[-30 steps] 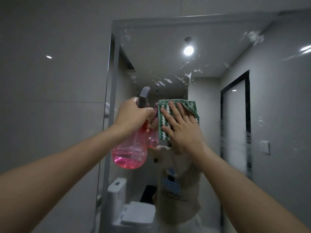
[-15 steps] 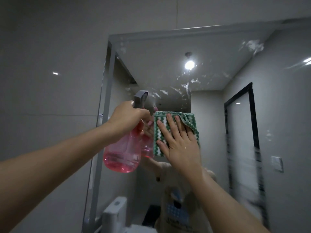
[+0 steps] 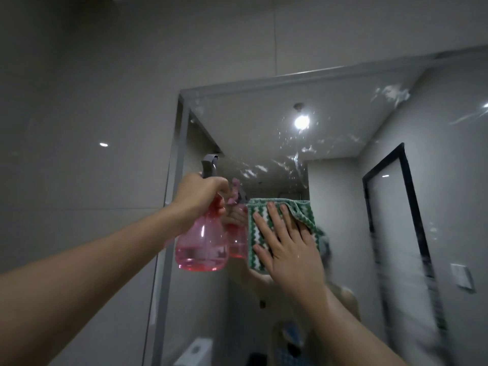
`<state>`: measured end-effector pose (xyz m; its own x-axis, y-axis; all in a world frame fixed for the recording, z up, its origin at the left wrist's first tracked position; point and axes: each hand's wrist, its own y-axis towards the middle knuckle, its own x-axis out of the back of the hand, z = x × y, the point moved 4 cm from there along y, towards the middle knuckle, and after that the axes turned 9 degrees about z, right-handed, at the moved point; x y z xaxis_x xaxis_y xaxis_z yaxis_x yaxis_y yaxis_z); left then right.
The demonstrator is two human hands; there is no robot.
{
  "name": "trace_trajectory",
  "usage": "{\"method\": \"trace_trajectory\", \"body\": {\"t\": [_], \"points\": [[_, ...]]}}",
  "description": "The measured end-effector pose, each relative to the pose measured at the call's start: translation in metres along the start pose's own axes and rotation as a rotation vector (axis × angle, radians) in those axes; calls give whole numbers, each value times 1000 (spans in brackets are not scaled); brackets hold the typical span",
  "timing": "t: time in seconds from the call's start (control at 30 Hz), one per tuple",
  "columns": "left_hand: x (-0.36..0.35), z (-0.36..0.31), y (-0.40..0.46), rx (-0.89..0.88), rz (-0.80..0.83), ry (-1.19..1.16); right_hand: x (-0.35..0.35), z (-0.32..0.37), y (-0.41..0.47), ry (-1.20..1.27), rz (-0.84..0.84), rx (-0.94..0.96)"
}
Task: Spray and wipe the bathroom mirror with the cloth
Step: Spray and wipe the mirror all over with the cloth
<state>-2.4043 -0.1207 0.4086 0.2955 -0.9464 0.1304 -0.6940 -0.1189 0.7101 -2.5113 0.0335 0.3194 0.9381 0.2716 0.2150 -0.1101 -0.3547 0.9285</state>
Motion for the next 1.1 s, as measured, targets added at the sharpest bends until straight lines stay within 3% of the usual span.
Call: {"method": "trace_trajectory", "body": {"t": [0.37, 1.1], "points": [[29, -20, 42, -12, -203, 33, -4, 0, 0, 14, -130, 35], [30, -28, 57, -60, -284, 104, -1, -1, 3, 59, -97, 32]]}}
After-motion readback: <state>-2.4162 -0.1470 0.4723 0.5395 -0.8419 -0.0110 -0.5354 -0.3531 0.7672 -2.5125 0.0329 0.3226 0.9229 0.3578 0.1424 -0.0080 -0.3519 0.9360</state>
